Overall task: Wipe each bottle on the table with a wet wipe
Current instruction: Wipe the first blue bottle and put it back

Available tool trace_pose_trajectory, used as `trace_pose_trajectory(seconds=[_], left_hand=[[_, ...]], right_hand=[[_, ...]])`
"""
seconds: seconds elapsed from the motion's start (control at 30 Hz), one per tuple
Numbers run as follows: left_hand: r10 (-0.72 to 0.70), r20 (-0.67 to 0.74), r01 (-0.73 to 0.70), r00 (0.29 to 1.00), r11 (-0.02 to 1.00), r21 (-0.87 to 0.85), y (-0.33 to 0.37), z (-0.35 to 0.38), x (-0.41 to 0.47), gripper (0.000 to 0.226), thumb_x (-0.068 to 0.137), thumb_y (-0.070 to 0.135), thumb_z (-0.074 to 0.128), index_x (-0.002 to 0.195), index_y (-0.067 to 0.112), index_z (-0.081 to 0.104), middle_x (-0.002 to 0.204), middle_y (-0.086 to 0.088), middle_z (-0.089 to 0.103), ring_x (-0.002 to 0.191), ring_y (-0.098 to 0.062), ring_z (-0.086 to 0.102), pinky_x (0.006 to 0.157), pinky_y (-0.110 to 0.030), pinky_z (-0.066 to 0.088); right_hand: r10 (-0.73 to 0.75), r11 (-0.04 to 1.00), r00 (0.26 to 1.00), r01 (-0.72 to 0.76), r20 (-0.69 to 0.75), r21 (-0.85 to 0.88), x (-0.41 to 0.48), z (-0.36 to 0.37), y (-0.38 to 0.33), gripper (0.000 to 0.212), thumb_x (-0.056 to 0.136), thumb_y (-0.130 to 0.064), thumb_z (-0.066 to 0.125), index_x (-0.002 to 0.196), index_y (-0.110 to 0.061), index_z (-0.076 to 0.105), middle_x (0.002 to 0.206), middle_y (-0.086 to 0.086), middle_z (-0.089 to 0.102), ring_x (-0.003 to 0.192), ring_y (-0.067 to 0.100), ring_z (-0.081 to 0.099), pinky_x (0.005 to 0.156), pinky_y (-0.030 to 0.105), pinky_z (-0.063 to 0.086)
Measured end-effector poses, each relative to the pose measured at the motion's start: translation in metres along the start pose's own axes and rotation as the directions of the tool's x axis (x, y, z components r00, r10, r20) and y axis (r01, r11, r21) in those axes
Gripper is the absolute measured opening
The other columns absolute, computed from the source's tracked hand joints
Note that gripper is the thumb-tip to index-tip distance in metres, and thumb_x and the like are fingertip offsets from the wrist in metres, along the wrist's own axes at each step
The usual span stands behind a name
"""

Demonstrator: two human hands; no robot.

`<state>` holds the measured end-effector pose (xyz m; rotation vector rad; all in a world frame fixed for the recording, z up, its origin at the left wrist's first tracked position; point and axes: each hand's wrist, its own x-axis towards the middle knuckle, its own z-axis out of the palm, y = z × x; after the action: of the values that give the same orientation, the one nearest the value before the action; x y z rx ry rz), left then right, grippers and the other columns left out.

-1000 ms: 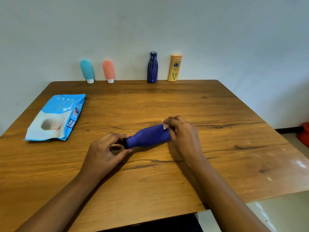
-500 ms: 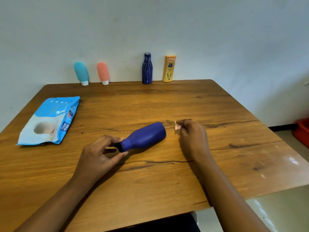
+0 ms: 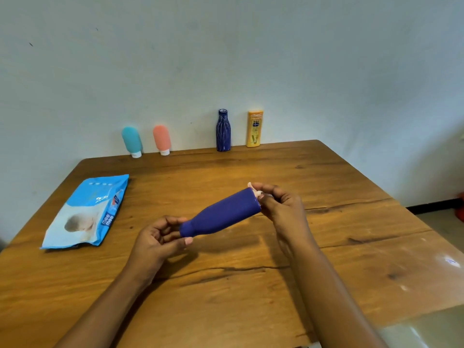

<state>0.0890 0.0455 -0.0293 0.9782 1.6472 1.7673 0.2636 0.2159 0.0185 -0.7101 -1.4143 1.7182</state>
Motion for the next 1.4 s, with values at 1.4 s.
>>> trace_pose_trajectory(seconds=[1.4], left_hand=[[0.232, 0.202, -0.307, 0.952, 0.678, 0.668, 0.019, -0.020, -0.016, 0.043, 0.066, 0.049, 0.058, 0.109, 0.047, 0.055, 0.114, 0.030, 0.055, 0.105, 0.006, 0.052, 0.073, -0.010, 0.048]], right_hand=[[-0.444, 0.478, 0.817, 0.563, 0.368, -0.675, -0.063, 0.017, 0.041, 0.028, 0.081, -0.010, 0.058, 0.105, -0.015, 0.070, 0.106, -0.005, 0.065, 0.098, 0.007, 0.059, 0.089, 0.017, 0.044]])
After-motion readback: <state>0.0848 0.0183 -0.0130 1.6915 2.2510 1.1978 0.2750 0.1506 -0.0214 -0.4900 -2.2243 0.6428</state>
